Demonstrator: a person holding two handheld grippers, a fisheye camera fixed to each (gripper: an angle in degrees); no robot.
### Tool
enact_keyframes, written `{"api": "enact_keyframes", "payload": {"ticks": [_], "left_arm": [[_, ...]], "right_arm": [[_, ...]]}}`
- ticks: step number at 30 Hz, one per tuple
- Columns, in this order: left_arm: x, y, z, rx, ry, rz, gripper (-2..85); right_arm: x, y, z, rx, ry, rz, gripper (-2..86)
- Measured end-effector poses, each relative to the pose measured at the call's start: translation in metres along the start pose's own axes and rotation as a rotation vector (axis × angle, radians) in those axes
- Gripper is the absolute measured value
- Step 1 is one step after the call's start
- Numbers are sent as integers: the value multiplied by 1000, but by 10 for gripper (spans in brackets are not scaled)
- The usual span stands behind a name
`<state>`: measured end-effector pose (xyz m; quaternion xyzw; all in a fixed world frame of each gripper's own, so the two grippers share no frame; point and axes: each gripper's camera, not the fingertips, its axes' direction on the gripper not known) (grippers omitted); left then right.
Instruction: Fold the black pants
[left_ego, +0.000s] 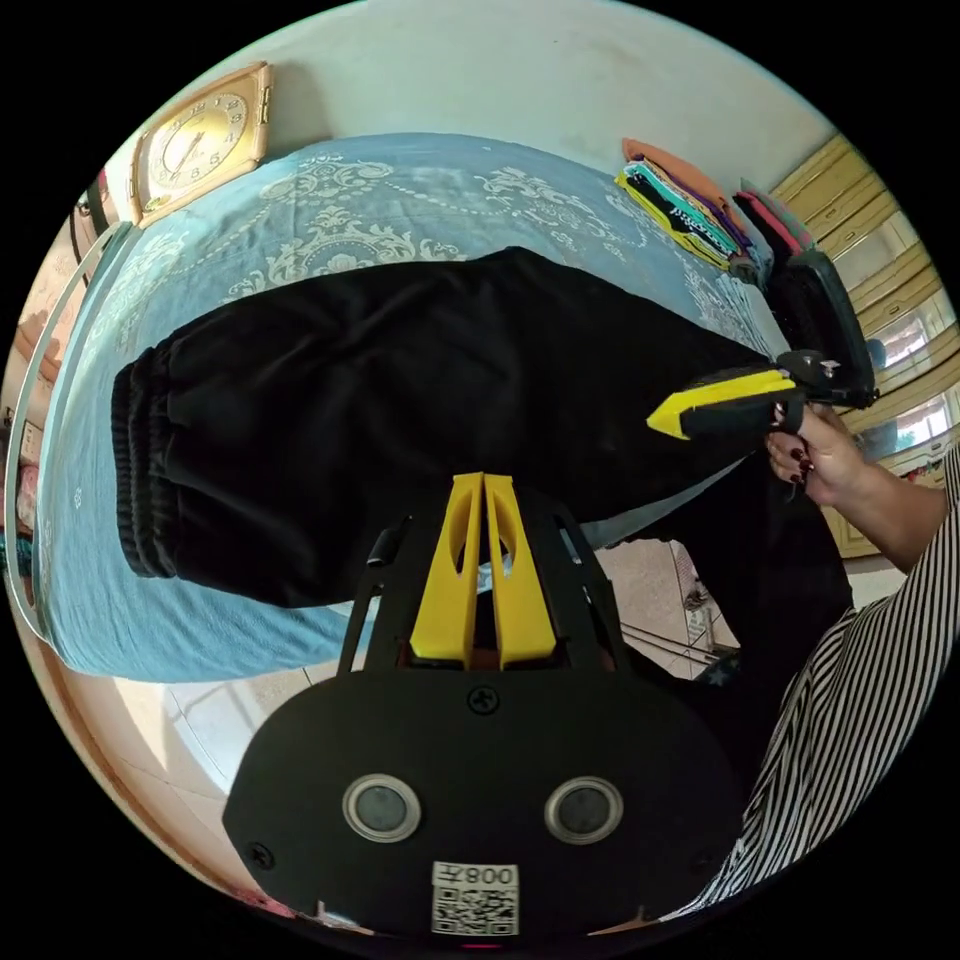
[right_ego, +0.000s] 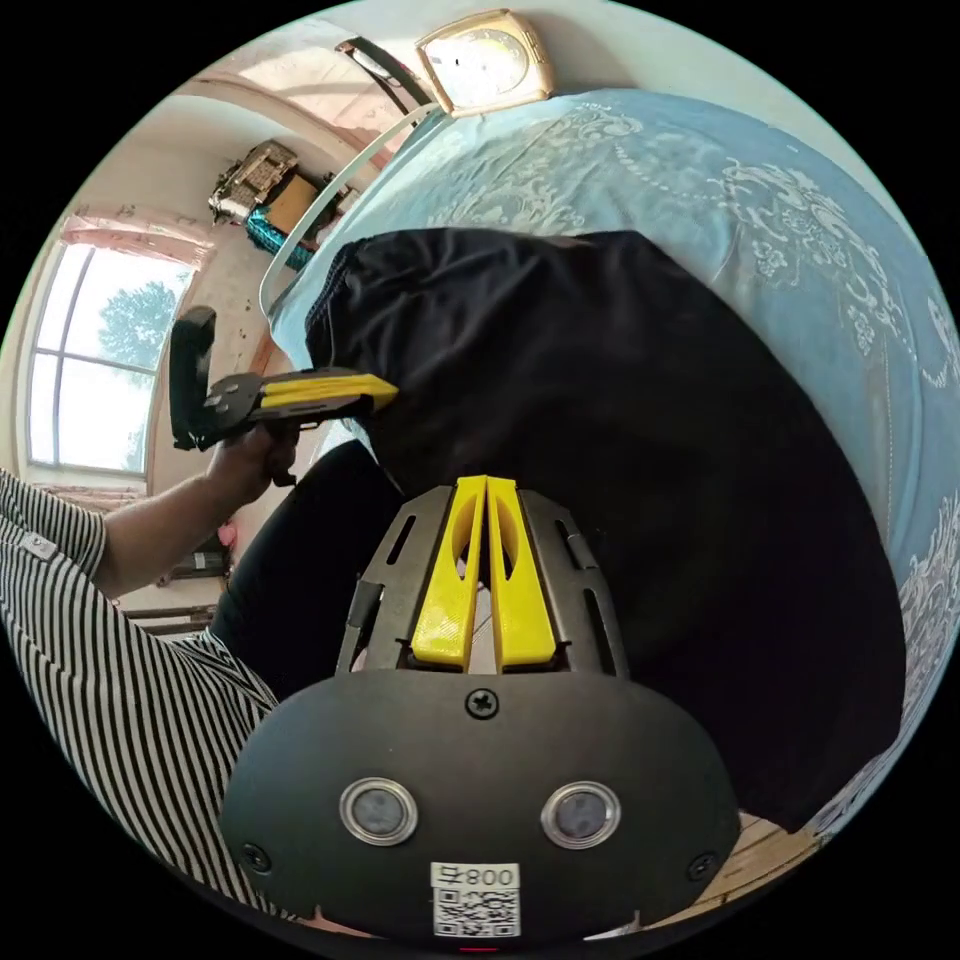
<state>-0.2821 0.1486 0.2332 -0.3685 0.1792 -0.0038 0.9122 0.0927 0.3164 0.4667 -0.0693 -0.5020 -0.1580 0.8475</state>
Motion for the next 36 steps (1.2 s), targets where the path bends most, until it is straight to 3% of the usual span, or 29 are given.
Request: {"api": "enact_keyframes", "payload": {"ticks": [8, 14, 20, 25, 31, 36], "left_arm": [[71, -46, 10, -98, -15, 12, 2], [126, -85, 21, -95, -17, -17, 1], [231, -153, 33, -59, 89, 215, 3], [365, -231, 80, -121, 249, 482, 12], [527, -313, 137, -194, 325, 746, 32], [634, -364, 179, -262, 289, 883, 44]], "right_arm": [[-44, 53, -36, 17, 24, -61, 1], [-41, 114, -81, 114, -71, 54, 1], [-4, 217, -161, 323, -51, 298, 3], [41, 342, -230, 526, 42, 654, 16], [62, 457, -283, 621, 154, 910, 69], [70, 512, -308, 662, 155, 1001, 74]]}}
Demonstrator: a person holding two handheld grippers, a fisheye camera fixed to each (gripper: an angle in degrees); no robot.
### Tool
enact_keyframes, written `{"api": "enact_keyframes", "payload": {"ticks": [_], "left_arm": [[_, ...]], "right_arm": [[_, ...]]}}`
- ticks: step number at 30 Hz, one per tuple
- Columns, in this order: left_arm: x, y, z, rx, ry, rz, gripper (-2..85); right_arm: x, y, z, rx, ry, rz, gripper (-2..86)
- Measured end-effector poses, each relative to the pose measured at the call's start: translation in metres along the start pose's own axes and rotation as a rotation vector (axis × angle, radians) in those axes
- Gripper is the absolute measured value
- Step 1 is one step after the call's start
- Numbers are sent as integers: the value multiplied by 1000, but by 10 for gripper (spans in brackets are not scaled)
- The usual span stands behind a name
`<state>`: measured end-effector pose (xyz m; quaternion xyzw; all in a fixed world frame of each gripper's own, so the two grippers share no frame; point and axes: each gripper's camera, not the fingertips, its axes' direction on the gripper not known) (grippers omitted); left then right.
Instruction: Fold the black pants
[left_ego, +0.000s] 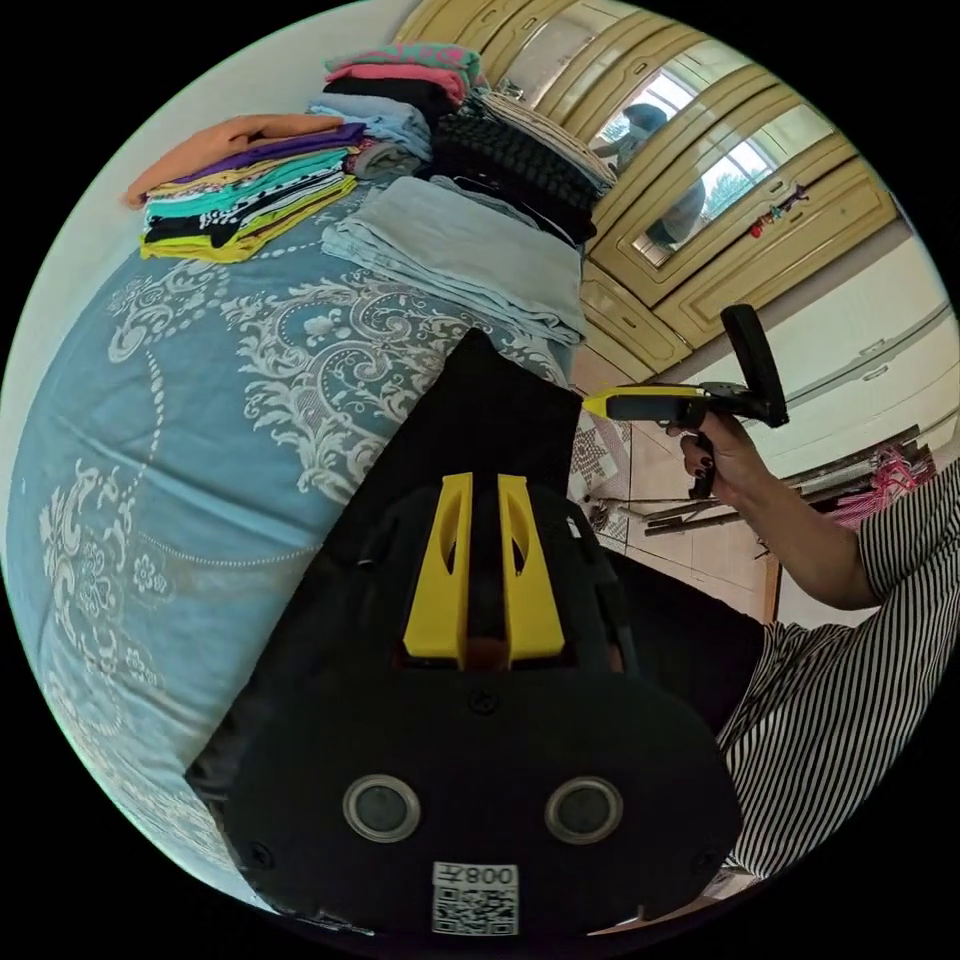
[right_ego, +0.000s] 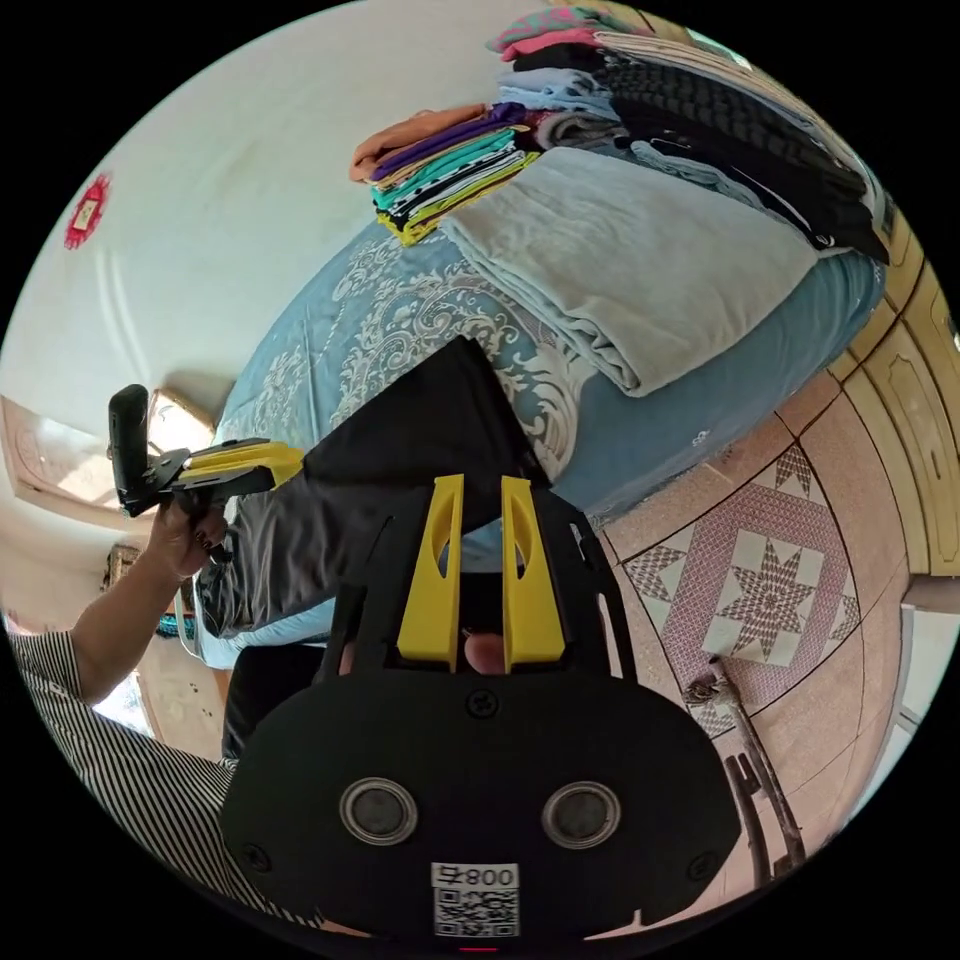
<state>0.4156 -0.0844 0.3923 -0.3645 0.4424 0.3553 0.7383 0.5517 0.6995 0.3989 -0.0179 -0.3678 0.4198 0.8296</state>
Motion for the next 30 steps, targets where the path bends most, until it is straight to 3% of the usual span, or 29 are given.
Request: {"api": "enact_keyframes", "payload": {"ticks": [13, 30], "left_arm": [[19, -206, 77, -185, -72, 128, 81], [46, -294, 112, -282, -97, 171, 36]], "right_arm": [[59, 15, -61, -29, -144, 109, 97], [75, 27, -111, -64, -167, 115, 61]]}}
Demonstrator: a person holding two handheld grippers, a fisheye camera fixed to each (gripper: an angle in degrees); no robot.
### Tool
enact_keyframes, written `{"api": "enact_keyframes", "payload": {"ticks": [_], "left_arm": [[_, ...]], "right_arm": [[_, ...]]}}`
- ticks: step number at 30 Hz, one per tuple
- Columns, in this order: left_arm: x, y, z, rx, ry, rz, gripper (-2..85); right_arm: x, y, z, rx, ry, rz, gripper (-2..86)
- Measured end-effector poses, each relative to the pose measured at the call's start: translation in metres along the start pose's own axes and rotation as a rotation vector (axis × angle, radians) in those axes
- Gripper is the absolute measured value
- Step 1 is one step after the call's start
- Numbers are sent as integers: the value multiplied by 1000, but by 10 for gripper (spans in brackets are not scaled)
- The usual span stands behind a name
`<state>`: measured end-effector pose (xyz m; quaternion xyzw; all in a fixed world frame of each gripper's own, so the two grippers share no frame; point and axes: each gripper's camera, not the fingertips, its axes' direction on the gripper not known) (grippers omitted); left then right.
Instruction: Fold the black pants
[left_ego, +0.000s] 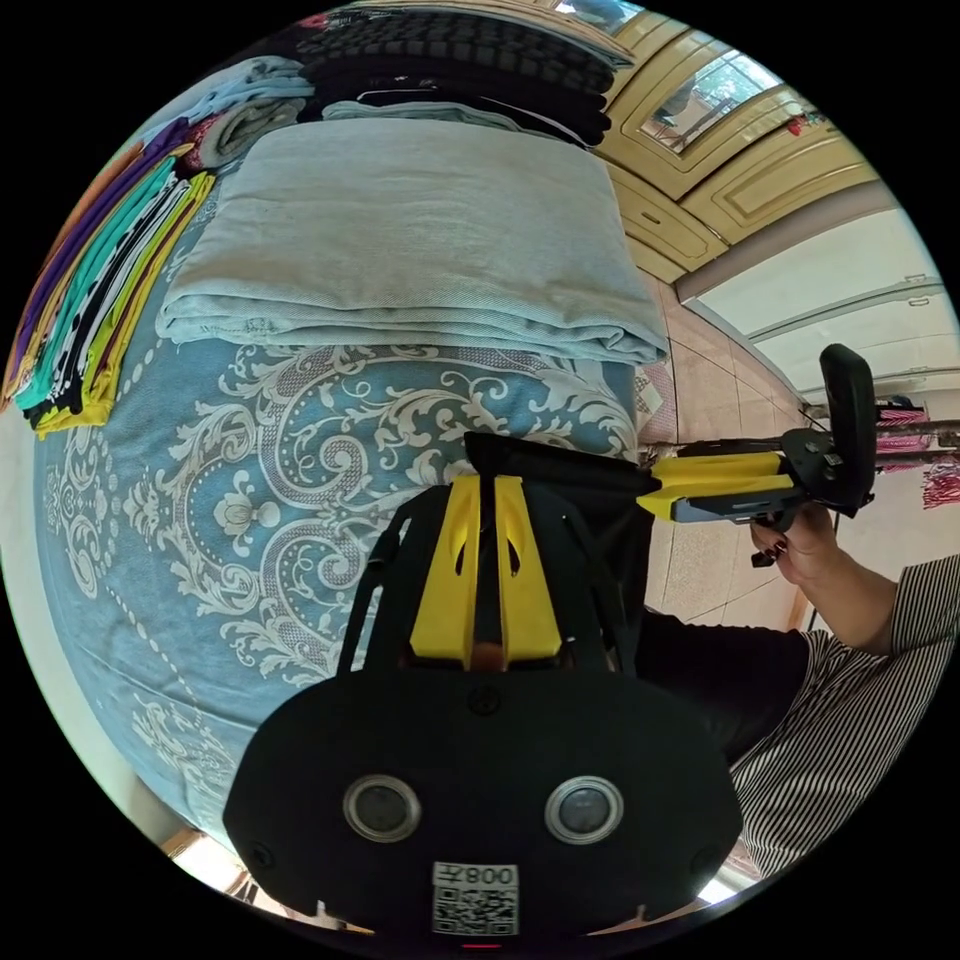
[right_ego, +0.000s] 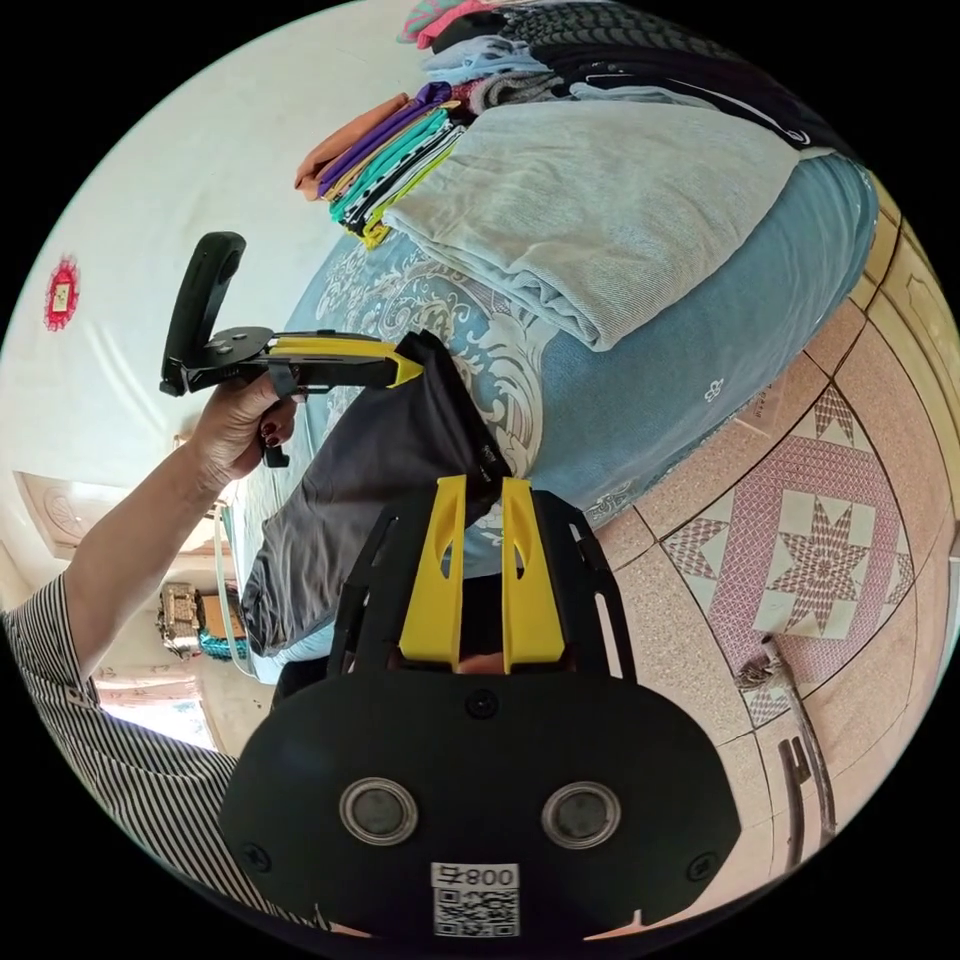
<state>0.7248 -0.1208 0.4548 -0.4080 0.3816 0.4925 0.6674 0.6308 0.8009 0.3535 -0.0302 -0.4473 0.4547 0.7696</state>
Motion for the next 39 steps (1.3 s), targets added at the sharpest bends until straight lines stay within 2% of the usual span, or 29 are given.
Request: {"api": "enact_keyframes", "payload": {"ticks": [11, 20, 32, 39], "left_arm": [[0, 11, -35, 54, 23, 8, 26], [4, 65, -79, 150, -6, 34, 25], [-16, 215, -131, 300, -1, -26, 25], [-33, 332, -146, 348, 5, -58, 25]], "right_arm": [[-5, 19, -15, 37, -94, -25, 37], [-37, 40, -17, 98, -130, -116, 35], [-122, 67, 28, 89, -206, -331, 34], [-196, 86, 97, -33, -265, -534, 35]]}}
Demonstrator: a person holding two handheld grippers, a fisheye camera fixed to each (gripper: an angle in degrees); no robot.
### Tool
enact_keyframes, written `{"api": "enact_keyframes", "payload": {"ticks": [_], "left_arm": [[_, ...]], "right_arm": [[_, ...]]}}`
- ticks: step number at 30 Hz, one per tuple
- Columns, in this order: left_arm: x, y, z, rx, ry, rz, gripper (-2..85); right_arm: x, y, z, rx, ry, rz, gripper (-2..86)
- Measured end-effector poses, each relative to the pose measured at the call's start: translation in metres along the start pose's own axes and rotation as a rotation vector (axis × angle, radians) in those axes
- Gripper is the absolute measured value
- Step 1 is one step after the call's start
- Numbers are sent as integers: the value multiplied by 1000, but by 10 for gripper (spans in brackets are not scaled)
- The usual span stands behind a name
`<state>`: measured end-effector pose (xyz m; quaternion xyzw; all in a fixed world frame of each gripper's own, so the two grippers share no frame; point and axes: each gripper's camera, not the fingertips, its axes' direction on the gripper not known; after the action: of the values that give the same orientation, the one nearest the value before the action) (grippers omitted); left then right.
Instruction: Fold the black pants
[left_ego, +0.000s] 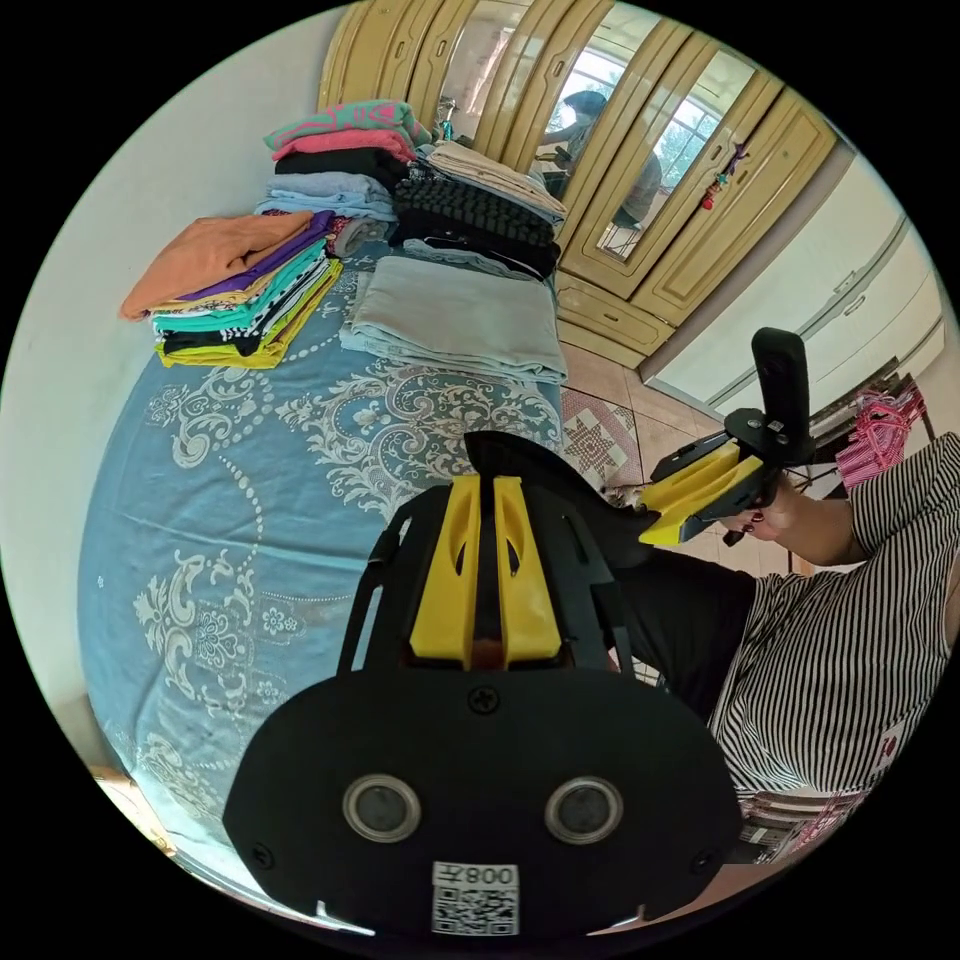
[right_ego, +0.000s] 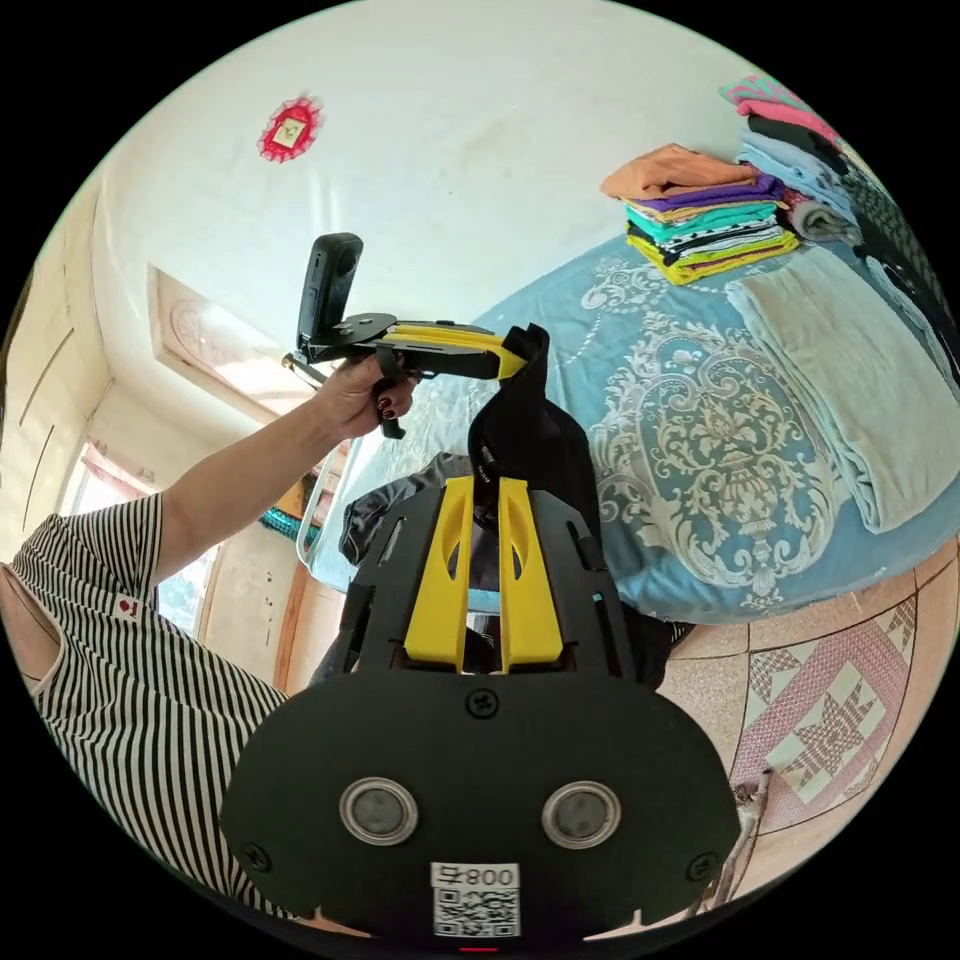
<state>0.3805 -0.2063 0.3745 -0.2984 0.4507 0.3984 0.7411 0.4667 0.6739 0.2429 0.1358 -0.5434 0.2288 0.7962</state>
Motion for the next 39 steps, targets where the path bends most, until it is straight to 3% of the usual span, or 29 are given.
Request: {"api": "enact_keyframes", "payload": {"ticks": [20, 28, 36, 39], "left_arm": [[-109, 294, -22, 47, 134, -321, 21], [-154, 413, -15, 83, 193, -576, 24], [-141, 501, -30, 314, 205, -739, 9], [-126, 508, -15, 278, 241, -719, 4]], "right_arm": [[-5, -44, 273, -390, -99, -120, 41], [22, -63, 372, -519, -133, -105, 42], [45, -75, 440, -589, -151, -93, 52], [50, -80, 461, -611, -142, -108, 56]]}}
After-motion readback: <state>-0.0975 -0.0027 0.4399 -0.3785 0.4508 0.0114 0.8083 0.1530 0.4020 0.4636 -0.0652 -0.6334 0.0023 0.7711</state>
